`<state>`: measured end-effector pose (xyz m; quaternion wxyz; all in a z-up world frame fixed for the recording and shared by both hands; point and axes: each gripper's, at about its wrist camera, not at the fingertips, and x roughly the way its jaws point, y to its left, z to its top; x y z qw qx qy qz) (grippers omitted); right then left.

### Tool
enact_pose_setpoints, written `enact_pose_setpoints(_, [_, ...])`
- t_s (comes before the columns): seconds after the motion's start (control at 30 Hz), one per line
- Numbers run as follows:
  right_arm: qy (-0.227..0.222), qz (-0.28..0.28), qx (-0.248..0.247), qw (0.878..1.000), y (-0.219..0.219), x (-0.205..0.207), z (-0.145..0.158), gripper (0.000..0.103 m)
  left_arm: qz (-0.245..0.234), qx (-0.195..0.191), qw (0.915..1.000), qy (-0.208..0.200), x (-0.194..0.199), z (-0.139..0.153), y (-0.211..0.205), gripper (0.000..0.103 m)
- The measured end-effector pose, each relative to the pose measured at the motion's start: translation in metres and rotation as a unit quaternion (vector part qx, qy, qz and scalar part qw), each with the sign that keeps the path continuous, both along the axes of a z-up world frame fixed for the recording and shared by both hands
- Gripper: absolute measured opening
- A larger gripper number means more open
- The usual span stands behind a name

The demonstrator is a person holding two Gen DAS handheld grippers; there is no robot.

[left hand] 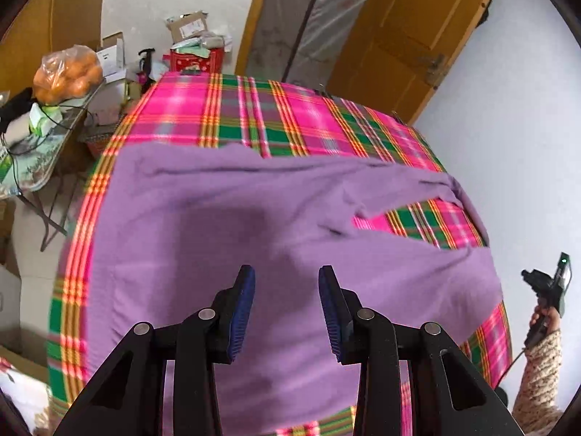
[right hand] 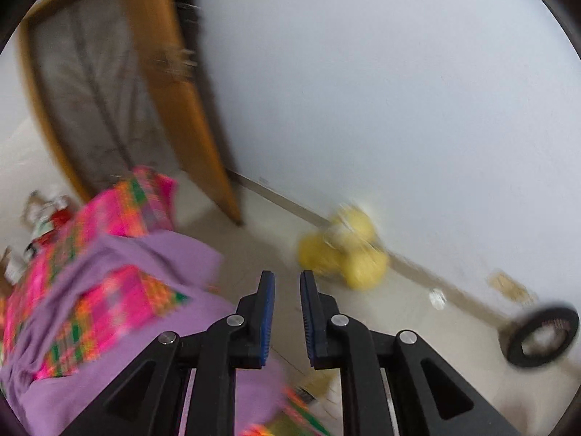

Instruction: Fold clothes

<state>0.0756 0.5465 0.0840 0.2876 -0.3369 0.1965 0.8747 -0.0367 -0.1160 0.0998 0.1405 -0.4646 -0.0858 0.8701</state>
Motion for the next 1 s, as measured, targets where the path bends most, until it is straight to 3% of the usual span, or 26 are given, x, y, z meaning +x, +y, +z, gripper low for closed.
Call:
enact_pose_setpoints(0.2, [0.037,0.147,0.059,0.987,-0.065,-0.066,0.061,0.015,-0.009,-0.061,0.9981,-0.009,-0.039,0.013,-0.006,0.038])
enact_pose_setpoints(0.37, [0.04,0.263,0.067,0.962,-0.125,-0.133,0.074,0.018,-0.013,-0.081,0.9966,-0.005,-0.076,0.024,-0.014,0.038])
enact_pose_setpoints(0.47, [0.021,0.316,0.055,0.947,-0.158,-0.175,0.062,0.025,-0.027,-0.092,0.9953,-0.012,-0.1,0.018,-0.013,0.038])
enact_pose_setpoints(0.63, [-0.023,0.386,0.024,0.922,-0.208,-0.236,0.025,0.025,-0.047,-0.115,0.9918,-0.031,-0.137,-0.006,-0.011,0.038])
enact_pose_setpoints(0.83, [-0.069,0.451,0.002,0.89,-0.256,-0.28,-0.018,0.026,-0.047,-0.054,0.995,-0.069,-0.173,-0.032,-0.026,0.038])
enact_pose_setpoints(1.0, [-0.086,0.495,-0.03,0.864,-0.283,-0.302,-0.04,0.035,-0.05,-0.007,0.9946,-0.091,-0.195,-0.048,-0.033,0.038])
